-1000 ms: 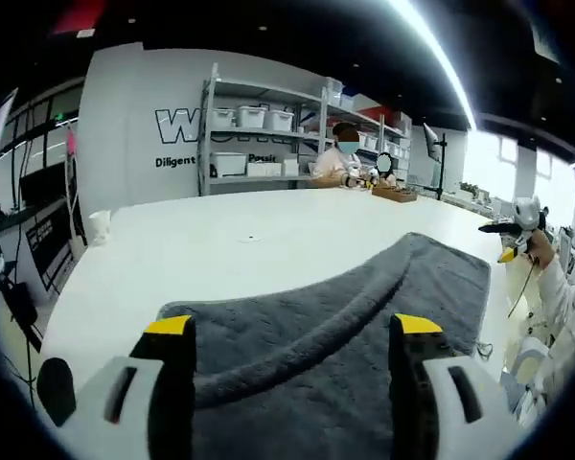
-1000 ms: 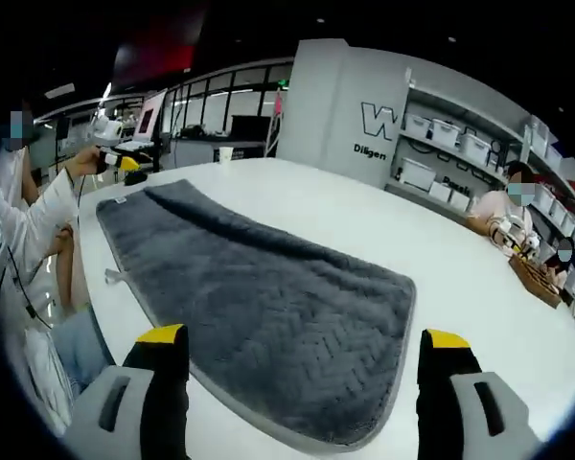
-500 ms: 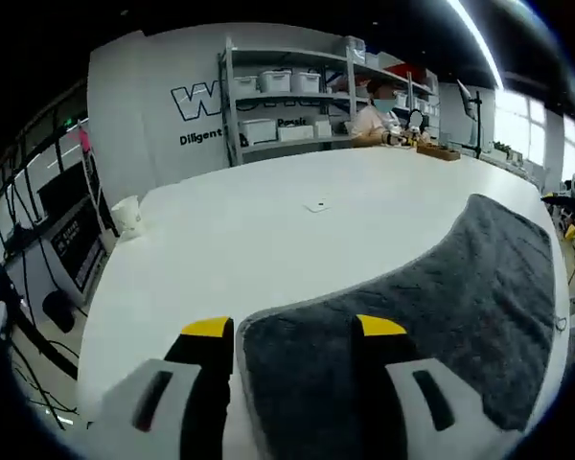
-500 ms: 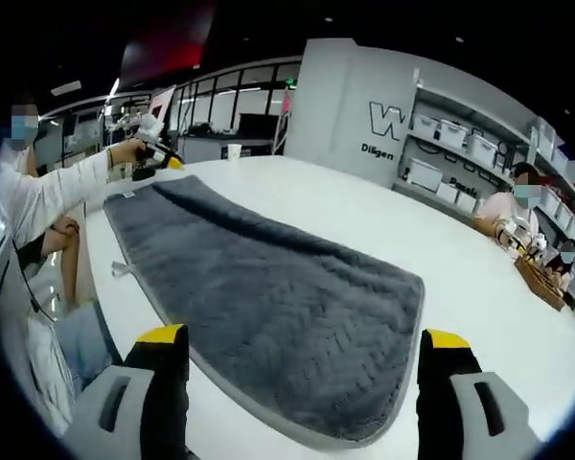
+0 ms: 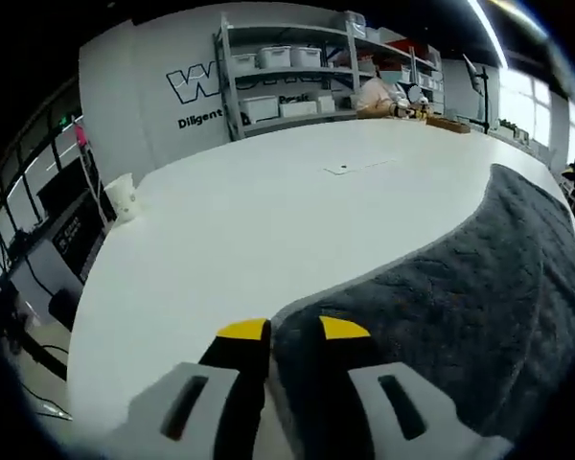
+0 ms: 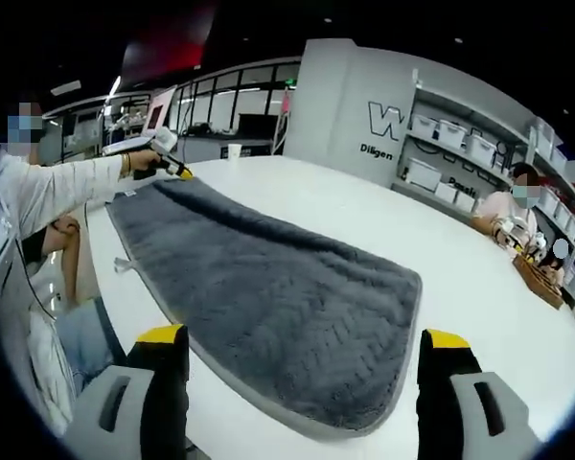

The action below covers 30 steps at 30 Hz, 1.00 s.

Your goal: Open the folded towel by lifting each exposed corner and separating the folded layers until the towel lies flat within the target outline without major curled edges

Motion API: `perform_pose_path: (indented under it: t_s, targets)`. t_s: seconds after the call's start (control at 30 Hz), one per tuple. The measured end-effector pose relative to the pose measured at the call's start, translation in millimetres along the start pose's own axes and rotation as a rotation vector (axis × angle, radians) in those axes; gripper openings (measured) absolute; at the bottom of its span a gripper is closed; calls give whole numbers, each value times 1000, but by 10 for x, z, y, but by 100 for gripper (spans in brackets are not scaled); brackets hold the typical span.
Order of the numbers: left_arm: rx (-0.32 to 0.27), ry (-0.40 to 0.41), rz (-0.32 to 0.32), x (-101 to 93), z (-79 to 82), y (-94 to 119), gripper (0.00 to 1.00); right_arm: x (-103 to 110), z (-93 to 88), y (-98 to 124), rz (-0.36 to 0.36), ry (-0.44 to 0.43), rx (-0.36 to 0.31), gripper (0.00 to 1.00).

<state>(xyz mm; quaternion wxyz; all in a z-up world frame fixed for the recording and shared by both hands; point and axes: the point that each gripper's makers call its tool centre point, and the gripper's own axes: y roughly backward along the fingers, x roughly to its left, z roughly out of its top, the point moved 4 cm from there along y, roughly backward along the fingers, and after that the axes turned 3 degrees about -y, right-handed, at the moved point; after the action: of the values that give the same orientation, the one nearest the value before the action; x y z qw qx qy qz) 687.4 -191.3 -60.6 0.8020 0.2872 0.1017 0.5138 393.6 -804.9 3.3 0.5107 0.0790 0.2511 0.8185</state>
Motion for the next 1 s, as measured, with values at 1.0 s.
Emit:
perform_pose_path:
  t_s: [1.0]
  targets:
    - [-89,105,191,227,-4,-106,9,-57,-76,-20,-5,-25,4,100]
